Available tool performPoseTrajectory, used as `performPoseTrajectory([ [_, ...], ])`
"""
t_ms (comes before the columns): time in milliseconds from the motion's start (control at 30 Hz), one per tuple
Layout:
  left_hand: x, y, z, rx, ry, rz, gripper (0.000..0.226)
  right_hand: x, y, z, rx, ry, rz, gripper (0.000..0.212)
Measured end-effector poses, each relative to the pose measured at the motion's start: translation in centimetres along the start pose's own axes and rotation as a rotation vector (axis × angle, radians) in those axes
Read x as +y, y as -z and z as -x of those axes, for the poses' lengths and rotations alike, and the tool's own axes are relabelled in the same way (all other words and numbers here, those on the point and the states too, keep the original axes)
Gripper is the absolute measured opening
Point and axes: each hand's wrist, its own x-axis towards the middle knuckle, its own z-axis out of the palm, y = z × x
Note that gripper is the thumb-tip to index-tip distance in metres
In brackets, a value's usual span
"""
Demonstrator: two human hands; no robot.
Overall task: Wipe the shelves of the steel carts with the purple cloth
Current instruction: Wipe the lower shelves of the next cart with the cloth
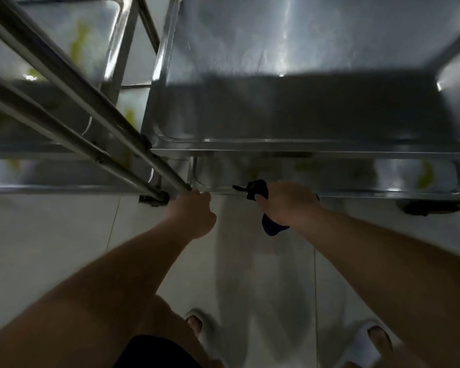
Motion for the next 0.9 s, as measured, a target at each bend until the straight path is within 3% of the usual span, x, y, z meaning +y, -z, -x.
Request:
performPoseTrajectory([
  [267, -2.0, -4.8, -7.5, 0.109, -0.087, -0.113, 0.049, -0.3, -3.5, -9.7, 0.472, 0.182, 0.069, 0.047],
  [433, -3.8, -6.5, -8.4, 0.111, -0.072, -0.051, 0.046, -2.6, -5.2, -12.5, 0.448, 0.180, 0.005, 0.041],
  [533, -6.2, -7.2, -8.8, 0.103, -0.045, 0.117, 0.036, -4.5, -5.8, -13.6, 0.465, 0.206, -0.019, 0.040],
  [667, -9.5, -7.9, -10.1, 0.040, -0.017, 0.329, 0.035, -7.8, -7.3, -15.6, 0.618, 0.292, 0.003, 0.046],
  [767, -11.3, -8.5, -11.3, 0.159, -0.038, 0.723, 0.023, -10.6, -8.9, -17.3, 0.642, 0.342, -0.023, 0.041],
  [833, -11.9, -8.5, -11.8, 0.276, 0.012, 1.004, 0.036, -11.9, -10.4, -18.3, 0.534, 0.390, -0.039, 0.043],
  [900, -11.8, -8.6, -12.7, 0.386, -0.016, 1.170, 0.053, -12.1, -12.4, -19.1, 0.308, 0.461, -0.036, 0.053],
])
